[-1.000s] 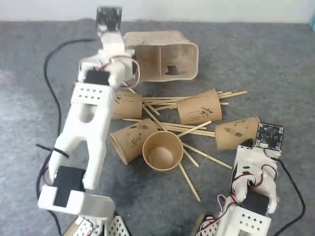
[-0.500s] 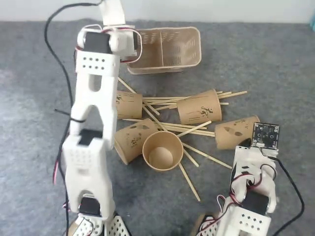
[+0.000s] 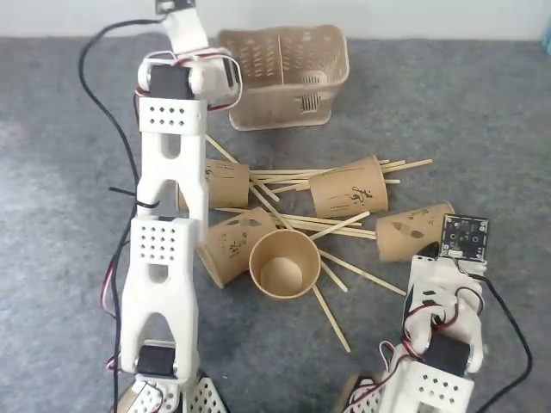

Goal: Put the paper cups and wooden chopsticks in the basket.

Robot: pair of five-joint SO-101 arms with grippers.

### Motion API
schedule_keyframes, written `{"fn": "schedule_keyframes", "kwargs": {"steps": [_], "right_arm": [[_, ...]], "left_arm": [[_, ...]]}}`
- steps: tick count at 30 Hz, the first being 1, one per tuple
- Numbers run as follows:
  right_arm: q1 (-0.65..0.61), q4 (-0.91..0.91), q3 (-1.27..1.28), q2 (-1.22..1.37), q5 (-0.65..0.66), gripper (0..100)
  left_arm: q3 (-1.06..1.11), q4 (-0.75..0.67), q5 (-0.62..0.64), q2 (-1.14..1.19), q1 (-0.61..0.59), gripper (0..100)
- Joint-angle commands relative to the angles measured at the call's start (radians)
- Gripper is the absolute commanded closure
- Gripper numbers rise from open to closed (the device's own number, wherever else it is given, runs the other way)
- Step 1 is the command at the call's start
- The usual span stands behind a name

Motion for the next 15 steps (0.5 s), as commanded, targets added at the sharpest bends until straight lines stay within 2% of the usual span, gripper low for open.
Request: {"fn": "schedule_keyframes", "kwargs": {"steps": [1,8,15], "right_arm": [[-0.008,-0.025,-0.008,-0.013,0.018,91.2],[-0.008,-0.025,-0.006,-0.013,0.02,91.2],[-0.008,-0.022,-0.006,-0.013,0.02,91.2]], "left_arm": [[-0.071,-0.026,0.035,-0.026,-0.017,76],[-0.165,0.025,0.034,-0.028,-0.012,76],[-0.142,0.029,0.034,0.002,-0.008,76]]}}
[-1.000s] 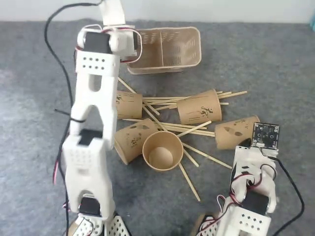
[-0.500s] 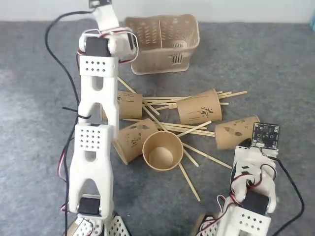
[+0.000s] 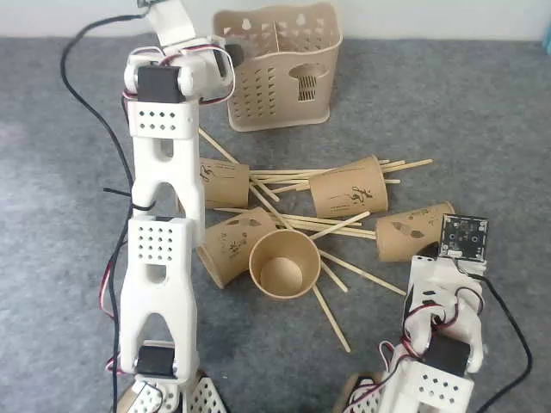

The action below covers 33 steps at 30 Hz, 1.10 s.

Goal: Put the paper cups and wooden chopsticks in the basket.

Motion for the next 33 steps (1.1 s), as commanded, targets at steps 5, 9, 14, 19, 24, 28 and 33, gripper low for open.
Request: {"fn": "schedule_keyframes", "kwargs": {"steps": [5,9,14,19,24,28,33], "right_arm": [[-0.01,-0.019,-0.006,-0.013,0.015,91.2],[-0.022,-0.019,-0.006,-0.013,0.015,91.2],[-0.039,-0.025,0.002,-0.013,0.017,91.2],[-0.039,-0.025,0.003,-0.013,0.017,91.2],[-0.039,-0.025,0.005,-0.013,0.017,91.2],[-0.039,-0.027,0.005,-0.013,0.017,91.2],[-0.039,-0.027,0.005,-0.013,0.017,91.2]], "left_arm": [[-0.001,-0.063,0.008,0.086,0.005,76],[-0.001,-0.123,0.006,0.15,0.003,79],[-0.007,-0.187,-0.006,0.164,0.005,100],[-0.039,-0.158,-0.026,0.124,0.006,99],[-0.035,-0.089,-0.028,0.026,0.018,99],[-0.033,-0.012,-0.028,-0.037,0.052,99],[-0.025,0.077,-0.028,-0.135,0.071,99]]}}
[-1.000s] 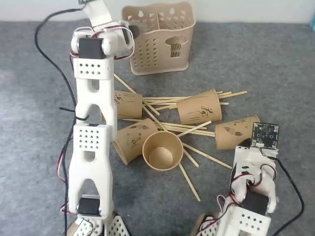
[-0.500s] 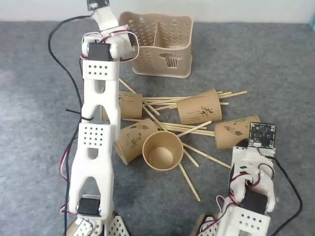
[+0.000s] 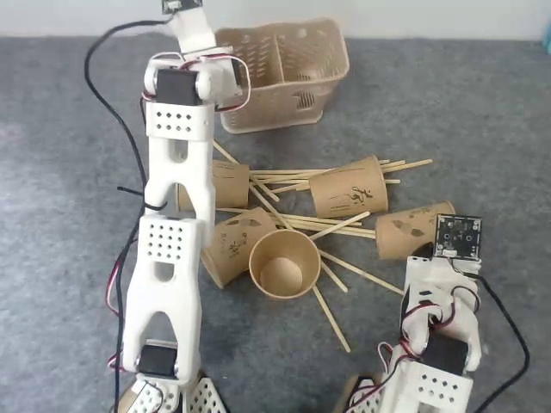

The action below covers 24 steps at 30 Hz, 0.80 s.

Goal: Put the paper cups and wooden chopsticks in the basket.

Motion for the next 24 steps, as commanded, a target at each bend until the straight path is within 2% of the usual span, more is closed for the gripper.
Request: {"fn": "schedule_keyframes", "kwargs": {"steps": [1,6,13,19,24], "right_arm": [[-0.007,-0.027,-0.006,-0.013,0.017,91.2],[-0.008,-0.027,-0.005,-0.013,0.017,91.2],[-0.008,-0.027,-0.005,-0.013,0.017,91.2],[-0.008,-0.027,-0.003,-0.013,0.017,91.2],[-0.008,-0.027,-0.003,-0.013,0.017,91.2]], "left_arm": [[0.012,0.061,-0.005,-0.19,0.02,99],[0.174,0.044,0.002,-0.331,-0.002,99],[0.45,-0.074,0.002,-0.434,-0.009,99],[0.578,-0.163,0.002,-0.433,-0.009,99],[0.602,-0.169,0.029,-0.433,-0.009,97]]}}
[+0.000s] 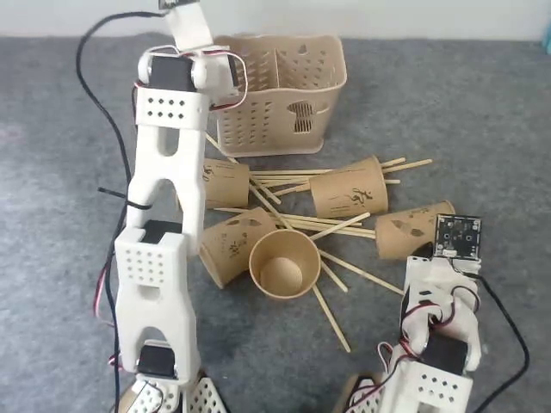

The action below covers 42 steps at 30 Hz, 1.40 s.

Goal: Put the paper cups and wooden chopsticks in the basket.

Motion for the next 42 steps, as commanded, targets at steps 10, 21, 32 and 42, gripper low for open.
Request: {"fn": "schedule_keyframes", "kwargs": {"steps": [10,21,32,42], "right_arm": [[-0.008,-0.027,-0.003,-0.013,0.017,91.2],[-0.008,-0.027,-0.002,-0.013,0.017,91.2],[-0.01,-0.042,0.011,-0.015,0.043,91.1],[-0.01,-0.044,0.012,-0.015,0.043,91.1]], "left_arm": [[-0.01,-0.021,0.08,-0.084,-0.044,73],[-0.166,0.098,-0.003,-0.092,-0.101,73],[-0.384,0.247,-0.043,-0.117,-0.201,73],[-0.228,0.245,-0.078,-0.115,-0.149,73]]}}
